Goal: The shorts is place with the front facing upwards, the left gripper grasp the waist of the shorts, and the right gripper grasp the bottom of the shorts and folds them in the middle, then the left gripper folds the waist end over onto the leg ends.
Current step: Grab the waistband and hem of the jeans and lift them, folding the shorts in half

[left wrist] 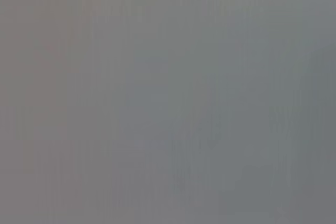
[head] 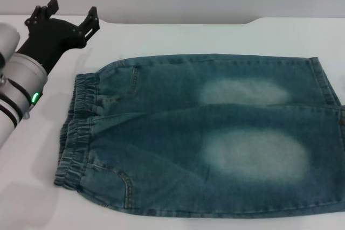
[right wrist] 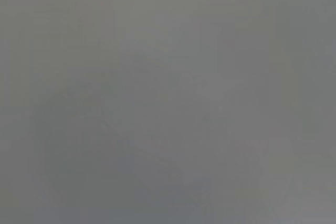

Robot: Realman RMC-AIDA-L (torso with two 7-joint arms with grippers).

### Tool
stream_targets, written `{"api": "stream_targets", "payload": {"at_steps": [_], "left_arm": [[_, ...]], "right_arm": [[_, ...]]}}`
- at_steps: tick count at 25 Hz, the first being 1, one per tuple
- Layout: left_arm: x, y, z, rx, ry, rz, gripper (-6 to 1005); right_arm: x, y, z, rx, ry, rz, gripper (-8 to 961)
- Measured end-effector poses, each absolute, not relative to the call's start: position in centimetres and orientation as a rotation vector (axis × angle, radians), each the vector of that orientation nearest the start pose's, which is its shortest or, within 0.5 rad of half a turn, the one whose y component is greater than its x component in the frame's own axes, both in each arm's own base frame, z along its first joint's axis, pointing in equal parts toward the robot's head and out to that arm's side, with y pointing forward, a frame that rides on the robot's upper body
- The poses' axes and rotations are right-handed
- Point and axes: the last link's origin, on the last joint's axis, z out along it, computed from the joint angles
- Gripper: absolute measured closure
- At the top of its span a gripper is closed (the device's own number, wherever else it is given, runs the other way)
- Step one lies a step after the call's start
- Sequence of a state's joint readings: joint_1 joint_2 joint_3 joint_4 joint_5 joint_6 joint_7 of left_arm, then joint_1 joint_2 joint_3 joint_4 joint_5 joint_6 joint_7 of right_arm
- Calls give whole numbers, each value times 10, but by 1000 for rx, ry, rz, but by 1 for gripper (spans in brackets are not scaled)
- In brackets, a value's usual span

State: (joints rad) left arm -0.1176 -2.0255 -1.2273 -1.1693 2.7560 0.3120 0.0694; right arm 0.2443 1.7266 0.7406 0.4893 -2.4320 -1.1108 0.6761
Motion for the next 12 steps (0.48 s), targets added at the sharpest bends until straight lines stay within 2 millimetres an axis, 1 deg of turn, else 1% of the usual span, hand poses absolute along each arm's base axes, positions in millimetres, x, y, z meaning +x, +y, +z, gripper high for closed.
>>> {"api": "stream_targets", "payload": {"at_steps": [2,4,5,7,9,10,12], "left_arm": [[-233,352,-1,-1783,-569,-582,157],[-229,351,0,-1799,-586,-560,157],[-227,351,0,-1806,-589,-551,157],[-224,352,-1,-1816,-599,-537,157],[-221,353,1,-1822,-620,-521,158],[-219,354,2,-1828,-633,-506,158],[-212,354,6,-1857,-661,-451,158]], "right_arm": [[362,314,74,-1708,860,917,173],[356,325,79,-1729,884,853,174],[352,330,80,-1735,899,807,175],[338,341,85,-1741,900,694,178],[315,347,95,-1730,883,572,181],[301,350,104,-1707,860,508,183],[273,355,132,-1640,821,368,183]]}}
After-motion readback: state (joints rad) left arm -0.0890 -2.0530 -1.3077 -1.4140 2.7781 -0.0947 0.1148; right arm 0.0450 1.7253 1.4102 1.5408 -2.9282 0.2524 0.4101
